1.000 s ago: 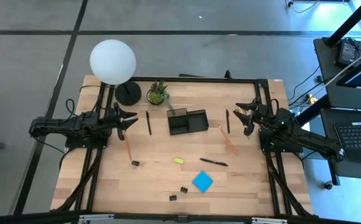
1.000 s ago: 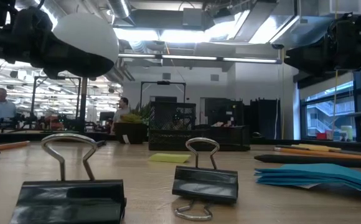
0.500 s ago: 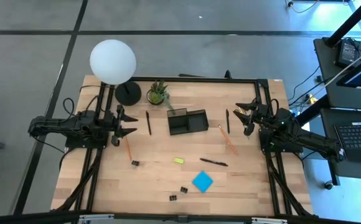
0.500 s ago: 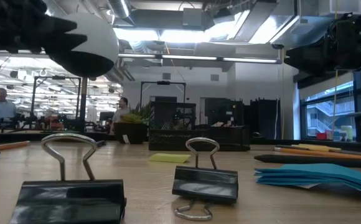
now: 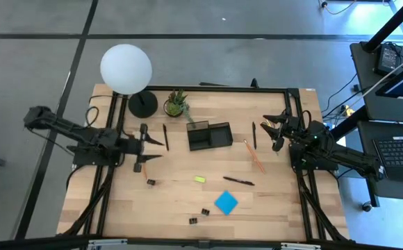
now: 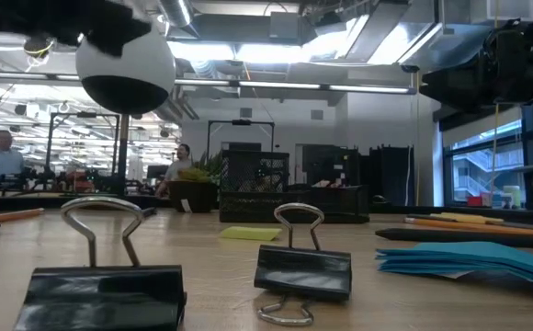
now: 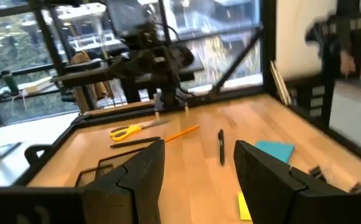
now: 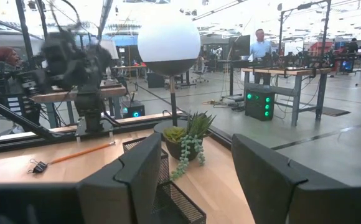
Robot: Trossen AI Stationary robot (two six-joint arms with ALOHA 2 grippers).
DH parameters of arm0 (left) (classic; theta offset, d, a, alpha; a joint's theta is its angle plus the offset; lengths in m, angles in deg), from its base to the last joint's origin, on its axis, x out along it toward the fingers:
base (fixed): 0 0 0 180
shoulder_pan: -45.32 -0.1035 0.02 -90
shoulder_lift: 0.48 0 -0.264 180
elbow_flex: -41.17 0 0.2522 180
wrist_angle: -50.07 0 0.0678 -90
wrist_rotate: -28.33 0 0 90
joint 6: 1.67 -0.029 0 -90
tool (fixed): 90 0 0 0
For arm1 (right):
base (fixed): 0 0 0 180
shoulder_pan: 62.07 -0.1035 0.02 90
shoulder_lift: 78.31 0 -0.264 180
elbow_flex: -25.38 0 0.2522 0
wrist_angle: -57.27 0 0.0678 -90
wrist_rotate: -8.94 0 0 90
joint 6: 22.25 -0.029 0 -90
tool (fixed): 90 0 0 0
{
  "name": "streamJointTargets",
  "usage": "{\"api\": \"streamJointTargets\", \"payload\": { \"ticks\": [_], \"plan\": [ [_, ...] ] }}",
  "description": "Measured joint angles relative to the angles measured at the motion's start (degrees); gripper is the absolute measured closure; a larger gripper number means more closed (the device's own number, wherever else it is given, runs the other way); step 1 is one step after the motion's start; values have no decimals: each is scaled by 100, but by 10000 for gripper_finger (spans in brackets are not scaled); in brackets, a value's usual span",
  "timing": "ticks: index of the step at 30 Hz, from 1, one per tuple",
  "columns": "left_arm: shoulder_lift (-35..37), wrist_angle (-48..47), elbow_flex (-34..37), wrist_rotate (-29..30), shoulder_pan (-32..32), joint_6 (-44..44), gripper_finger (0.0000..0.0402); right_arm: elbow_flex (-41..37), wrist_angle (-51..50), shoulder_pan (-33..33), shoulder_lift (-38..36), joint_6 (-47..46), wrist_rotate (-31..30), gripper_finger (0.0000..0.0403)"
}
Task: Pick and place office supplies into organizer
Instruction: Put the top left black binder clip into the desk organizer
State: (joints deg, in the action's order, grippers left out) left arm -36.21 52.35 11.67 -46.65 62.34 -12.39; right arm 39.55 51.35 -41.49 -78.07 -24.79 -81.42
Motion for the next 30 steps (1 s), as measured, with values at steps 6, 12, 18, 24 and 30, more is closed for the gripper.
{"api": "streamJointTargets", "payload": {
  "ticks": [6,12,18,24,30],
  "plan": [
    [-1736,-1332,-1286,1372,929,-321,213,0,0,-1,1,-1,-2,203],
    [-3033,-3490,-2493,2266,1733,1355,220,1,0,-1,0,-26,-2,203],
    [-3940,-4557,-3138,2264,2310,3137,243,1,-3,-1,0,-35,0,203],
    [-4558,-4601,-3251,1594,2587,4387,252,0,-4,0,2,-37,-2,203],
    [-5023,-5065,-3264,902,2647,5237,249,1,-2,-1,0,-37,0,203]
  ]
}}
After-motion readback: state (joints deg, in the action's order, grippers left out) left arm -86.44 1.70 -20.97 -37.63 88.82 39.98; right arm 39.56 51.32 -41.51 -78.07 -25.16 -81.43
